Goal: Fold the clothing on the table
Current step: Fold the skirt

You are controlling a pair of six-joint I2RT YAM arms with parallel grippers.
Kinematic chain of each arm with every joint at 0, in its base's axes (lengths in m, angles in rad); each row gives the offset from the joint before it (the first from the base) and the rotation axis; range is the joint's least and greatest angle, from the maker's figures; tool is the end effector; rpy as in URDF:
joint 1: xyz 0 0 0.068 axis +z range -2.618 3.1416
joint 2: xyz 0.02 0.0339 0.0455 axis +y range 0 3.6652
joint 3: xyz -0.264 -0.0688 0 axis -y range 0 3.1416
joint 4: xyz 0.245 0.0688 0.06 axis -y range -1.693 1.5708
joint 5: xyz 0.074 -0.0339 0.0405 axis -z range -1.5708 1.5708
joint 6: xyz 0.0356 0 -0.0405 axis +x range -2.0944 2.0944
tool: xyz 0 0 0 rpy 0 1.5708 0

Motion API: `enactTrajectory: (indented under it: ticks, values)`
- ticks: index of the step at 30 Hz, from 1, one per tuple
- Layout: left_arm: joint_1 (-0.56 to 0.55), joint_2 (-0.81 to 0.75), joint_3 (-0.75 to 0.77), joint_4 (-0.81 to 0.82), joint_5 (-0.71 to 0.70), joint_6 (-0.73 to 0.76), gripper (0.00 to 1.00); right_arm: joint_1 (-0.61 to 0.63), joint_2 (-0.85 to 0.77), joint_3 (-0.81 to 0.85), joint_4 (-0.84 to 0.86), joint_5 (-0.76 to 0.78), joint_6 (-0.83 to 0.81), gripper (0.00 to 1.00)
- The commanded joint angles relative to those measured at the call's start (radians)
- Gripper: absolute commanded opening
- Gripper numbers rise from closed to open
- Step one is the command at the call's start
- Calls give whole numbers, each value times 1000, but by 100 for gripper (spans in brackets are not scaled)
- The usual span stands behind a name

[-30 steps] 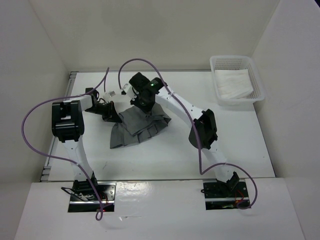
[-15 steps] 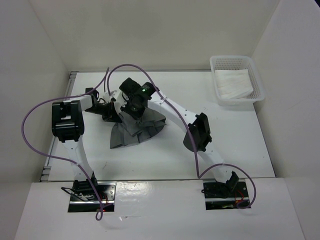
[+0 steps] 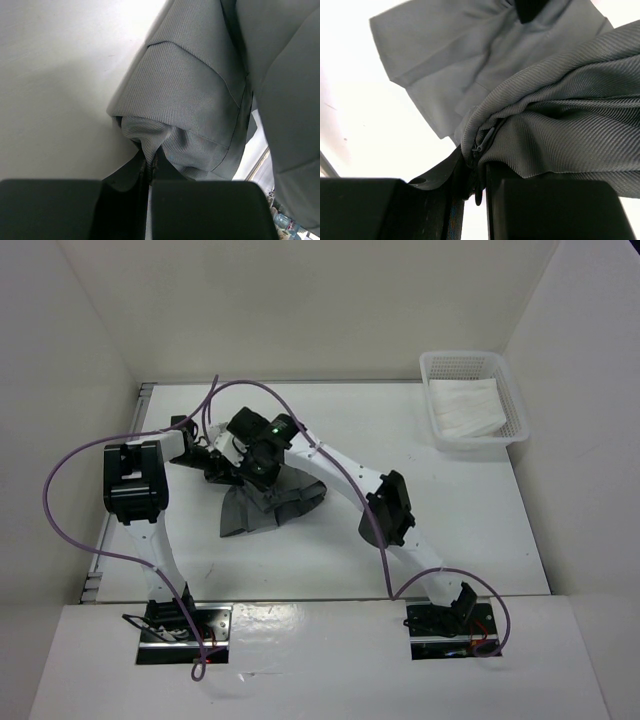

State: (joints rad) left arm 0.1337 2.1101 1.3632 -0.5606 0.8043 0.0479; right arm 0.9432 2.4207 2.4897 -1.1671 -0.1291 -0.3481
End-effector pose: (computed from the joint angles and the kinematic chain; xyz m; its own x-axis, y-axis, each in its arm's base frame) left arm 0.4016 0.0281 0.1223 -0.9514 -0.0944 -0.2933 0.1391 0.7178 -0.6823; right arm 0.2948 0.4142 0.2672 -0.2059 -0.8599 -0.4671 -0.9653 0.2570 -0.0476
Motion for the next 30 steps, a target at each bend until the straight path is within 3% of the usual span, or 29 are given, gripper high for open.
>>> enactTrajectory:
  ticks: [1, 9, 11, 14, 17, 24, 30]
  values:
    - [-3, 28, -9, 28, -53, 21, 0, 29, 12, 67, -6, -41, 15, 3]
    - [-3, 28, -9, 28, -53, 21, 0, 39, 58, 132, 12, -60, 47, 3]
    - [-3, 28, -9, 28, -53, 21, 0, 39, 67, 146, 12, -70, 58, 9]
    - [-3, 28, -9, 28, -53, 21, 0, 39, 80, 196, 12, -93, 70, 44]
    - [-3, 28, -9, 28, -53, 21, 0, 39, 80, 216, 12, -124, 70, 66]
    - [-3, 19, -9, 28, -43, 21, 0, 39, 60, 235, -19, -193, 51, 72]
    - [-3, 19, -9, 8, -34, 32, 1, 39, 28, 225, -28, -165, 18, 73]
